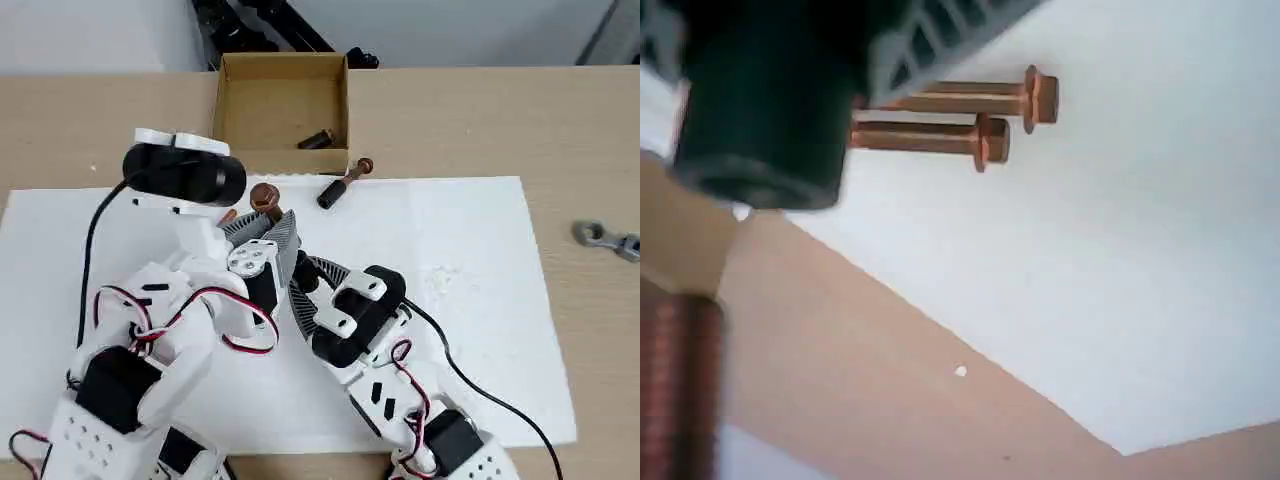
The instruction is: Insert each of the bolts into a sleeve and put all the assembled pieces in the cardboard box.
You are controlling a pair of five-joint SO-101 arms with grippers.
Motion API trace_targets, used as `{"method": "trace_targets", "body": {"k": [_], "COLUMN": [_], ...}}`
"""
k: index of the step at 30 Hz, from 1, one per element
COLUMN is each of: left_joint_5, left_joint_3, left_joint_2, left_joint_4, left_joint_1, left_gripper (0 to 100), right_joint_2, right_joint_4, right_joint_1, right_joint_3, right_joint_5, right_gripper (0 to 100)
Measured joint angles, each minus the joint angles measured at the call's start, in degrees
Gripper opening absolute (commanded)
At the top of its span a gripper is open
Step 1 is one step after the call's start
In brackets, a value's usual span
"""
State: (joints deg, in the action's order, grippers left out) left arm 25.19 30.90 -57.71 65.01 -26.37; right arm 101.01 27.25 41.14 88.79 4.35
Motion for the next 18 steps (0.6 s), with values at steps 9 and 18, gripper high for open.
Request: {"method": "trace_targets", "body": {"k": [9,18], "left_joint_5": [-1.85,-2.55], "left_joint_3": [-1.41,-1.58], "left_joint_2": [0.00,2.90], "left_joint_4": [3.60,3.69], "left_joint_1": [0.00,0.00], "left_gripper": [1,1], "right_joint_2": [0.00,0.00], "right_joint_4": [0.00,0.00], "right_joint_1": [-1.23,-1.58], "right_joint_3": [0.00,0.00], "right_joint_5": [0.00,0.00], "right_gripper": [0.2,0.2]}}
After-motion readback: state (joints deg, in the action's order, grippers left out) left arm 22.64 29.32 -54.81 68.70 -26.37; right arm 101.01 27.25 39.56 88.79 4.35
